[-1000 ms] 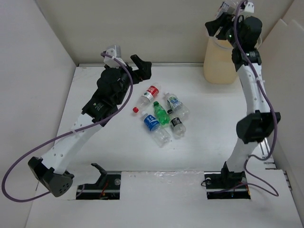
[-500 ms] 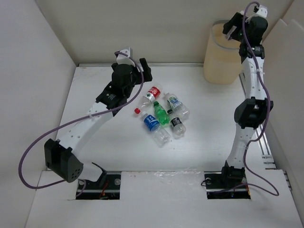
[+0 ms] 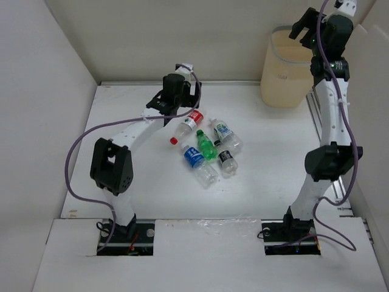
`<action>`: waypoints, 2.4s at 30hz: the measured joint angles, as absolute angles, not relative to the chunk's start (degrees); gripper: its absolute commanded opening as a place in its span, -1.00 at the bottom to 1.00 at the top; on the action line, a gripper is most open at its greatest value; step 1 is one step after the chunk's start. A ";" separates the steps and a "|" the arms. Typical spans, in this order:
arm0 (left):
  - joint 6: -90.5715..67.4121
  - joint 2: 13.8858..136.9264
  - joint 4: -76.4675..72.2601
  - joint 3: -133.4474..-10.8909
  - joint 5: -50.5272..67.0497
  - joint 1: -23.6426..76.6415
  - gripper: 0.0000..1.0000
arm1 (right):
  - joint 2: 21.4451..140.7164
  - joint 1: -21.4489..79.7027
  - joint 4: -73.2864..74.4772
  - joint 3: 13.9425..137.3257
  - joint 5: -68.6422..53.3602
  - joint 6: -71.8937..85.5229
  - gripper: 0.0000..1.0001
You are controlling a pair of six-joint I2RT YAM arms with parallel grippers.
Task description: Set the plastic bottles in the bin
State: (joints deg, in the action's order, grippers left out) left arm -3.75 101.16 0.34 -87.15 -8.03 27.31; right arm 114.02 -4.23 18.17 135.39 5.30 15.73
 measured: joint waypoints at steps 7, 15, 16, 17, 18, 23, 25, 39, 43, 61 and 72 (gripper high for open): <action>2.07 112.84 5.13 -94.28 -2.79 27.24 1.00 | 86.59 4.16 13.04 95.66 -3.16 16.60 1.00; 2.52 123.92 7.79 -101.06 4.05 26.20 1.00 | 73.56 12.45 9.76 73.60 -13.39 17.56 1.00; 2.42 124.86 8.03 -101.30 4.56 26.13 1.00 | 73.01 12.58 9.58 72.93 -13.78 17.56 1.00; 2.20 125.60 8.23 -101.32 4.86 26.02 1.00 | 72.42 12.80 9.39 72.47 -13.98 17.56 1.00; 2.02 126.15 8.58 -101.32 5.17 26.00 1.00 | 71.92 12.82 9.23 72.20 -14.06 17.56 1.00; 1.23 127.92 9.69 -101.32 5.34 26.17 0.85 | 70.06 12.82 7.81 72.16 -14.41 17.56 1.00; 1.04 129.05 10.83 -102.43 4.73 26.20 0.79 | 69.80 12.86 7.16 72.14 -14.83 17.56 1.00; -2.81 138.87 18.81 -119.70 0.64 19.92 -1.00 | 67.13 14.85 6.39 68.40 -15.86 17.56 1.00; -4.99 138.56 20.34 -120.92 2.94 14.26 -1.00 | 66.83 16.27 6.28 68.40 -16.58 17.47 1.00; -28.64 89.30 -14.26 -95.85 34.15 18.85 -1.00 | 85.14 27.59 -3.90 76.90 -34.68 17.78 1.00; -37.87 90.50 -24.86 -84.93 41.39 22.52 -1.00 | 86.24 31.20 -18.17 74.35 -35.90 23.53 1.00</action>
State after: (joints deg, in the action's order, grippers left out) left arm -37.87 90.50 -24.86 -84.93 41.39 22.52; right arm 86.24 31.20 -18.17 74.35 -35.90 23.53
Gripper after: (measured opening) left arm 0.393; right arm 0.999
